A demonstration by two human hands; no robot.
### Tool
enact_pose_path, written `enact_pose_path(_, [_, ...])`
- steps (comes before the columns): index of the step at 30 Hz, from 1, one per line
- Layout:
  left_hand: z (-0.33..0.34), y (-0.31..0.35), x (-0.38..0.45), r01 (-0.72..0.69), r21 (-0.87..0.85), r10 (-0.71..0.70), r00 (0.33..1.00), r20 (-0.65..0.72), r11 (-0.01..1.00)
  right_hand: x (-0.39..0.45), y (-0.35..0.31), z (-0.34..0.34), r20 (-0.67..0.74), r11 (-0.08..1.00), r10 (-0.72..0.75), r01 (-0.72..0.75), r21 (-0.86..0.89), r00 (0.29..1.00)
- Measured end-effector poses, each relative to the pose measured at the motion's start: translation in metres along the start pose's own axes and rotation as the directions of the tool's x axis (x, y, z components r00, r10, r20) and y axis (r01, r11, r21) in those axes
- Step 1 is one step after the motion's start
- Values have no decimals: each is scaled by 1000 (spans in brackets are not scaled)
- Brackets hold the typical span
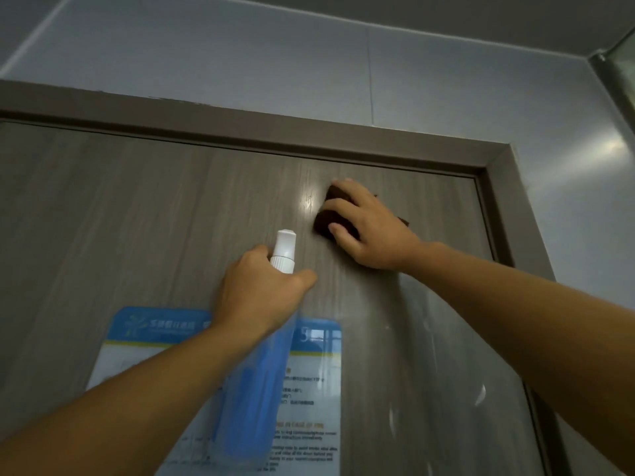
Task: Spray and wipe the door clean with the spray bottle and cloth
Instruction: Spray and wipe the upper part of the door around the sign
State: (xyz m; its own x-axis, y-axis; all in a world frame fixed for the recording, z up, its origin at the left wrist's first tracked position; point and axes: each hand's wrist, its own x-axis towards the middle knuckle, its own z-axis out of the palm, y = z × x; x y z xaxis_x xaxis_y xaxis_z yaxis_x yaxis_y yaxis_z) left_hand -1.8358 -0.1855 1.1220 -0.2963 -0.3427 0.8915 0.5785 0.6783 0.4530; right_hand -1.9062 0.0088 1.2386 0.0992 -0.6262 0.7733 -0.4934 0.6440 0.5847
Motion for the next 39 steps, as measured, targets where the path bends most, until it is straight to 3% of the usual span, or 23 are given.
enact_pose_path(2, [-1, 0, -1, 10, -12, -9, 1000, 11, 1000, -15, 21, -6, -63, 997, 79, -80, -7, 995])
enact_pose_path(4, [-1, 2, -2, 14, -14, -14, 1000, 24, 1000, -20, 35, -6, -169, 952, 305, -306, 24, 937])
enact_pose_path(6, [-1, 3, -2, 14, -7, -14, 999, 30, 1000, -8, 30, -3, -236, 809, 583, -583, 77, 778])
enact_pose_path(8, [-1, 4, -2, 13, 0, -13, 999, 37, 1000, 12, 11, 2, -229, 656, 751, -739, 150, 620])
enact_pose_path(9, [-1, 4, -2, 13, 1, -13, 999, 37, 1000, 20, 1, 4, -217, 646, 761, -744, 172, 611])
enact_pose_path(10, [-1, 4, -3, 15, 3, -15, 999, 31, 1000, 24, -5, 8, -209, 713, 700, -682, 162, 683])
enact_pose_path(11, [-1, 3, -3, 16, 9, -16, 1000, 25, 1000, 25, -9, 11, -195, 833, 554, -542, 115, 810])
enact_pose_path(12, [-2, 4, -3, 15, 18, -15, 1000, 21, 1000, 20, -9, 11, -148, 938, 347, -341, 62, 926])
enact_pose_path(13, [-2, 4, -3, 15, 23, -15, 1000, 20, 1000, 13, -6, 8, -78, 989, 145, -143, 39, 986])
enact_pose_path(15, [-2, 3, -4, 5, 12, -6, 1000, 23, 1000, -5, 9, -2, 20, 998, -25, 24, 58, 999])
enact_pose_path(18, [-2, 0, -2, -22, 3, 22, 999, 25, 1000, -29, 34, -7, -69, 983, 179, -175, 57, 981])
enact_pose_path(20, [-1, 0, -2, -34, 8, 34, 999, 22, 999, -42, 49, -9, -194, 910, 414, -408, 72, 890])
enact_pose_path(23, [-1, 0, -2, -45, 5, 44, 999, 22, 999, -54, 65, -15, -298, 722, 683, -679, 136, 667])
enact_pose_path(25, [-1, -2, -2, -50, 21, 49, 999, 19, 999, -57, 64, -15, -313, 628, 768, -753, 197, 558])
enact_pose_path(27, [-1, -2, -1, -53, 27, 53, 999, 12, 998, -60, 54, -12, -318, 585, 799, -781, 219, 510])
enact_pose_path(29, [0, -2, 0, -56, 22, 56, 998, 7, 998, -66, 36, -4, -316, 626, 769, -753, 202, 555])
enact_pose_path(34, [1, -1, -1, -58, 16, 58, 998, 3, 998, -103, 2, 4, -134, 915, 393, -371, 160, 910])
enact_pose_path(36, [0, -2, -1, -63, 16, 63, 998, 6, 998, -113, 10, -3, -40, 956, 271, -264, 124, 962])
enact_pose_path(39, [0, -1, -2, -68, 17, 68, 998, 9, 998, -105, 38, -17, -47, 940, 340, -337, 57, 939])
